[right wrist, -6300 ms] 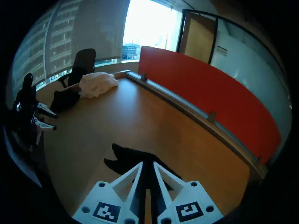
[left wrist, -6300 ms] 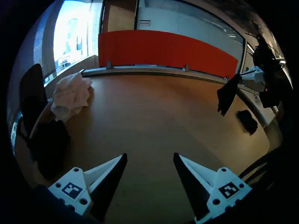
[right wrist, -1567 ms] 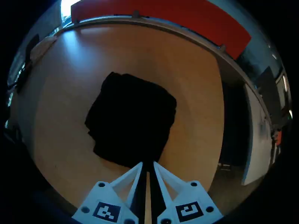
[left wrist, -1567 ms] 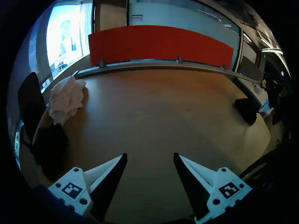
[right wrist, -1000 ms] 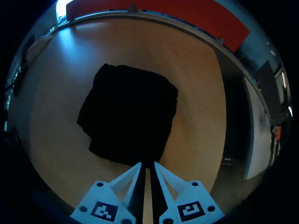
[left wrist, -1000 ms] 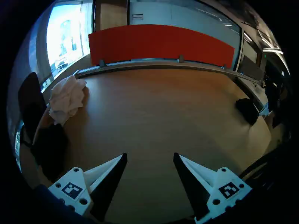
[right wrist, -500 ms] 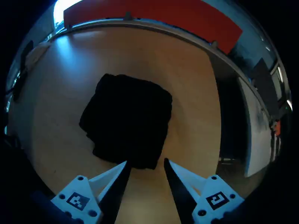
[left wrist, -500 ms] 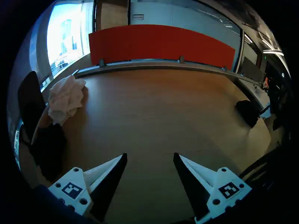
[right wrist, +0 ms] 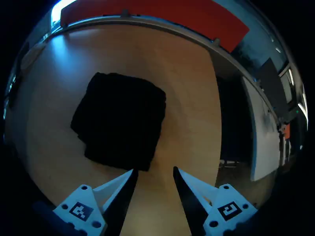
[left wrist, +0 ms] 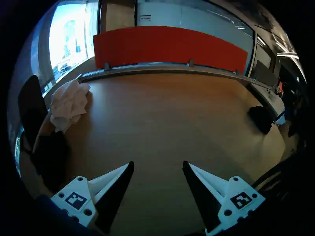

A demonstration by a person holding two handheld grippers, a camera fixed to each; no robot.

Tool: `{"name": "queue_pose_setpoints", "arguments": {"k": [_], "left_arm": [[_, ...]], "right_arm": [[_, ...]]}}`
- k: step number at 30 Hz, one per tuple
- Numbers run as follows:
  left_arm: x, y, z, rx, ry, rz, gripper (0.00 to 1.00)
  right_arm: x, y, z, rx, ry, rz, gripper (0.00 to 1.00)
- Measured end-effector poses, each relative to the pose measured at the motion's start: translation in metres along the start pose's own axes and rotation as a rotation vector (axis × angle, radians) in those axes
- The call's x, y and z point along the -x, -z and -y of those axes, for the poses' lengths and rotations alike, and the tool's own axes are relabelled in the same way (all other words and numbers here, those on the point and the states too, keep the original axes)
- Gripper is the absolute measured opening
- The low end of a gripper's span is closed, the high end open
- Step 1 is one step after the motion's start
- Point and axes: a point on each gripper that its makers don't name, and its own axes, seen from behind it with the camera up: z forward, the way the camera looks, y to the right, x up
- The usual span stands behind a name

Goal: Fold towel

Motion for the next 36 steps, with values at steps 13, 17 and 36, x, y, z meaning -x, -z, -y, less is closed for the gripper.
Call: {"name": "queue_pose_setpoints", "arguments": {"k": [13,17,36], "left_arm": [[0.000,0.000,-0.001,0.002,-0.003,-0.001,0.92],[-0.001,0.001,0.000,-0.001,-0.003,-0.004,0.92],[0.001,0.007,0.012,-0.054,0.023,0.003,0.92]], "right_arm": [[-0.024,0.005,-0.003,0.002,-0.053,-0.060,0.68],[-0.043,0.005,0.000,-0.013,-0.075,-0.097,0.68],[-0.118,-0.024,0.021,-0.095,-0.076,-0.153,0.64]]}}
